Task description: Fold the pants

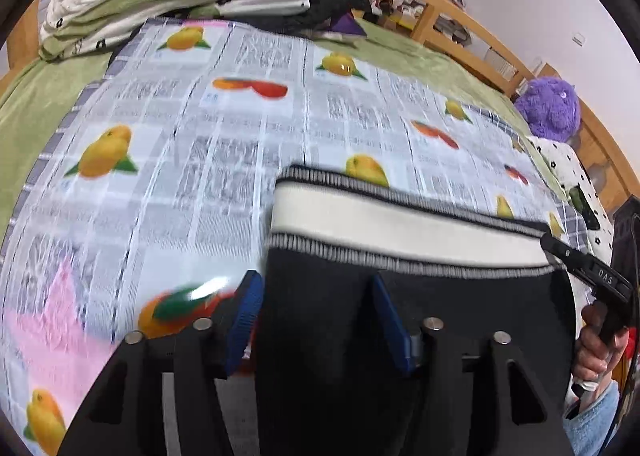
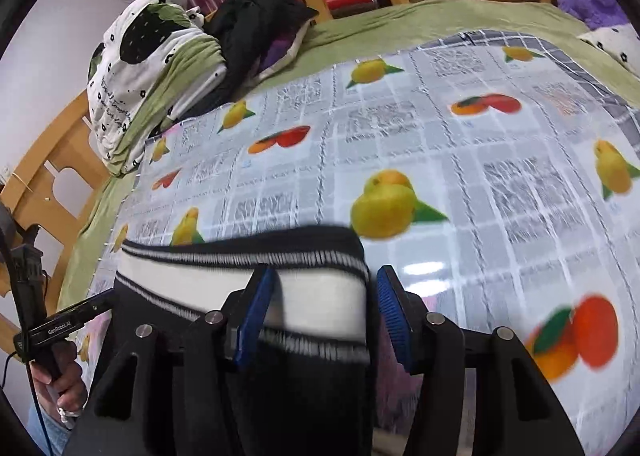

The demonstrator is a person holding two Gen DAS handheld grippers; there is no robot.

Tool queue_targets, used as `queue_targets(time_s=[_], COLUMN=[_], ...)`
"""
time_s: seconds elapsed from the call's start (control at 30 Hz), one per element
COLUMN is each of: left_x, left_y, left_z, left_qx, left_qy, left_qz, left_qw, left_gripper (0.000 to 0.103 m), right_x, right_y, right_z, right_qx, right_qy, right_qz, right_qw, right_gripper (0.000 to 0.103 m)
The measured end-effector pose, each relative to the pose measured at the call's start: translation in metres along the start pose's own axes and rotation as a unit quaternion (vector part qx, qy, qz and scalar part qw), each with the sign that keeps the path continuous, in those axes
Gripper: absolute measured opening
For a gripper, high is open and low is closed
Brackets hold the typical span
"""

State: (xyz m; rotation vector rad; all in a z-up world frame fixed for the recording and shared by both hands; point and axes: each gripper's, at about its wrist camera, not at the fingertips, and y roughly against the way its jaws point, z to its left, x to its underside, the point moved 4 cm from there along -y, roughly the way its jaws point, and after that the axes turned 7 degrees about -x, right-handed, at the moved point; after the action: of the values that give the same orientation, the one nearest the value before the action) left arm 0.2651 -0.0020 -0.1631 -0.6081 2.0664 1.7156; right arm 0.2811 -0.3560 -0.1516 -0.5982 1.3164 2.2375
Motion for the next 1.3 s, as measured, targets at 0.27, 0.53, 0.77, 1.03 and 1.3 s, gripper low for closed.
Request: queue_targets(time_s=[0.27,0.53,0.77,1.03,1.3], left_x=[-0.015,-0.009,0.033,0.103,0.160], left_y=[0.005,0.017,0.021,0.066,0.108], left_z=[0.008,-0.006,-0.040,-0.029,-0.012], left_qx=[0.007,-0.078,-0.040,-0.032,-0.045], left_qy=[0.004,-0.050,-0.131,-0.156,-0.153], left_qz=[-0.036,-0.063,-0.023,-0.015,-0.027], left_qw=[0.9993,0.9937,0.9903,0.9872,0.9869], left_gripper=[0.016,0.024,0.032,0.035,0.035], right_x=[-0.005,-0.004,0.026,0.084,0.148], right_y=[-0.006,-0.004,0.018,0.055,0.085], right_z=[0.011,0.020,0.041,0.045,0.048], right_qx=[0.008,0.035,0.092,0.092,0.105], right_qy=[0.026,0.046,0.126,0.127,0.101], right_qz=[-0.017,-0.029,-0.038,-0.014,0.008], right_qw=[0.999,0.998,0.987,0.988,0.989], right_gripper=[0.035,0.041,0.041,0.042,0.045])
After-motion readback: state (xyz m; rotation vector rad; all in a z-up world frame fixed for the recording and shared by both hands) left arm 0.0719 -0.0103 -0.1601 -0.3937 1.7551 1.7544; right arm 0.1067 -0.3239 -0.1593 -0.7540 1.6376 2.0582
